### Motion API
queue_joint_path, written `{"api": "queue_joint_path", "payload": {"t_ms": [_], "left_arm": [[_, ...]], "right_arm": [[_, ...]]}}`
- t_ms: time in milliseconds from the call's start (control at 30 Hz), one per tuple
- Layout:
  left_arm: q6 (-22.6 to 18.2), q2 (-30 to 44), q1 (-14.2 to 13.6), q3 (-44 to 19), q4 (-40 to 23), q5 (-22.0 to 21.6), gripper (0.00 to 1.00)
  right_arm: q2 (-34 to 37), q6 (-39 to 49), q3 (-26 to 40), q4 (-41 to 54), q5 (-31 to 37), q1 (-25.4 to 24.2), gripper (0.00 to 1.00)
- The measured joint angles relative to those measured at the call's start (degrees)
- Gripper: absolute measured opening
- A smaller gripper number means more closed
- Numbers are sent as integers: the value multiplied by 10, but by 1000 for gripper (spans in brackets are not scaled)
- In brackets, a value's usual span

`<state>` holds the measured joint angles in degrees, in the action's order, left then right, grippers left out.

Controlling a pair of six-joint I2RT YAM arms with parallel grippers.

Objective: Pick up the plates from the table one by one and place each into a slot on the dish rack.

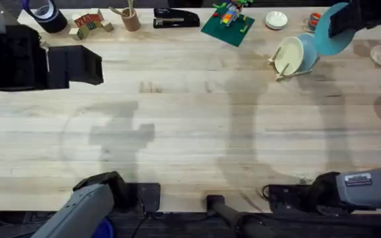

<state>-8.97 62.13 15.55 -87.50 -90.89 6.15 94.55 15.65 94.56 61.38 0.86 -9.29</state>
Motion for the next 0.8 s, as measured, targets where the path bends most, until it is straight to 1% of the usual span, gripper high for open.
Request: {"api": "queue_joint_path", "payload": {"t_ms": [433, 800], "left_arm": [[0, 0, 0, 0, 0, 0, 995], [0, 0, 0, 0, 0, 0, 995]], "right_arm": [[40, -26, 0, -15, 0, 10, 46], [42, -29, 0, -29, 0, 14, 46]]}}
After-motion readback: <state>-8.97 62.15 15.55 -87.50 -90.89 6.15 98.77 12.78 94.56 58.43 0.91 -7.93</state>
